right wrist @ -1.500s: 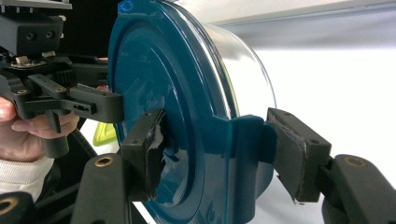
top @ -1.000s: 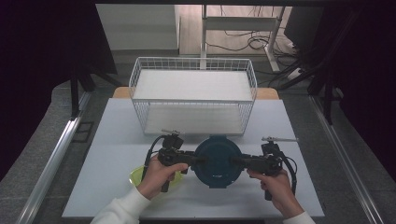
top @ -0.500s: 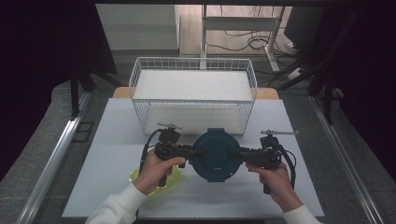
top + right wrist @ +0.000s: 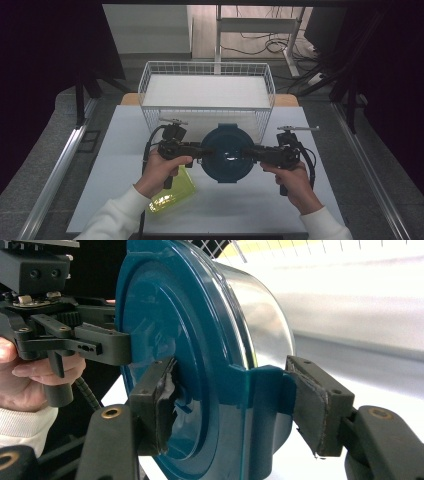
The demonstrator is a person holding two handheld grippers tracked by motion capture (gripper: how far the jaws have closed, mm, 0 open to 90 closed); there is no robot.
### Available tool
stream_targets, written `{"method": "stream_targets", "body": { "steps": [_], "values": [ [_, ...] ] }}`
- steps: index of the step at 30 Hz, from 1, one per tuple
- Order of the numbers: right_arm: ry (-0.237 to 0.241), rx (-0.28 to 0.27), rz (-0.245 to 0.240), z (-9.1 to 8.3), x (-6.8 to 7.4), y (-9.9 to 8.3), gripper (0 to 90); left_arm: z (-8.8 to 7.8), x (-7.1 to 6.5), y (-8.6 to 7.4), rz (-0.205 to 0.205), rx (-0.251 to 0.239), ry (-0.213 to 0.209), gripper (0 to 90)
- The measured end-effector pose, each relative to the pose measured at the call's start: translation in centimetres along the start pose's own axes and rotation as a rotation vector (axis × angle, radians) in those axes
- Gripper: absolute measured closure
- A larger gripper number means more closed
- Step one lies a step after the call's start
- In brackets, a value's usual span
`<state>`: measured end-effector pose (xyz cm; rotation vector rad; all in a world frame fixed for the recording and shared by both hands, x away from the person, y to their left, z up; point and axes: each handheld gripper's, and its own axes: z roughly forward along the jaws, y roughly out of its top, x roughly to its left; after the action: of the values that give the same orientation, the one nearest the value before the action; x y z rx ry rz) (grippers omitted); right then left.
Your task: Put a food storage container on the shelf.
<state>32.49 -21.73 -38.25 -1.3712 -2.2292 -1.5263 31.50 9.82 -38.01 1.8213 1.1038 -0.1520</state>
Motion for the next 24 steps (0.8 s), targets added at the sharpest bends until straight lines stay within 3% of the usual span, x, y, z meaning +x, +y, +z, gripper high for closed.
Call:
{"method": "stream_targets", "body": {
  "steps": [14,24],
  "values": [
    [0.011,-0.024,-0.044,0.2,1.7,3.7,39.0,-2.5,-0.1,3.0,0.024,-0.039,0.012,39.5],
    [0.032,-0.04,-0.048,0.9,2.2,5.6,39.0,-4.0,0.2,5.1,0.042,-0.056,0.036,39.6]
  ]
}}
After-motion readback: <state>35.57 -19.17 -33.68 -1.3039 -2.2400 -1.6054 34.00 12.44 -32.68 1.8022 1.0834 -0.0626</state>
